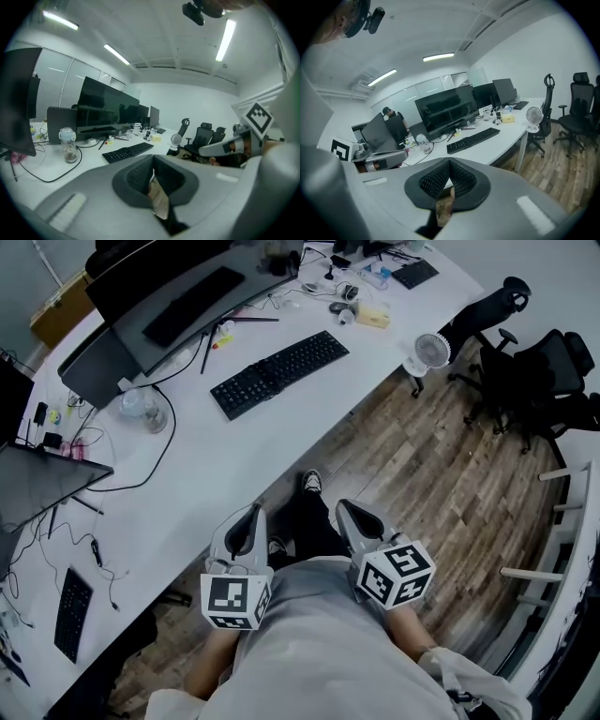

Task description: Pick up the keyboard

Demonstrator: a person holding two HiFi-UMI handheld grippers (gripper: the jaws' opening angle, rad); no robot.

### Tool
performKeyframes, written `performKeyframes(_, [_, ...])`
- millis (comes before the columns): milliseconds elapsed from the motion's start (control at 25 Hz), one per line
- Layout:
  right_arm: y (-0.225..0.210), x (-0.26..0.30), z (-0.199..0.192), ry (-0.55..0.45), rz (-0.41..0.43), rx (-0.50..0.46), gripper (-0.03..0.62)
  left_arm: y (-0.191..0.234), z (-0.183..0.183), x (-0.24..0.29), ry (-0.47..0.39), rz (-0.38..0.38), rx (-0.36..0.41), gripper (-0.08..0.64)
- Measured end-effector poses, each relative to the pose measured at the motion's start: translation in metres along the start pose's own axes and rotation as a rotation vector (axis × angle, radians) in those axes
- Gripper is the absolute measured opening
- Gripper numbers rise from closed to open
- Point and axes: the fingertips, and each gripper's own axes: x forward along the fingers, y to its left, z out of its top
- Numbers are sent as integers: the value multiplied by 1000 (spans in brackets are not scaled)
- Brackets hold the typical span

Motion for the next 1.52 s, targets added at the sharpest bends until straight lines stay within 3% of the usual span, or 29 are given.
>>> performKeyframes(280, [-25,35,19,36,3,-38,0,16,16,26,1,66,-11,0])
performKeyframes(520, [-45,73,42,61,59,-36,0,32,37,61,-10,68,-116,0])
performKeyframes(960, [-86,136,106,38,144,-14,0,52,80,135,1,104,-106,0])
performKeyframes(1520, [-148,197,156,44,213,34,0,58,117,216,10,158,-83,0])
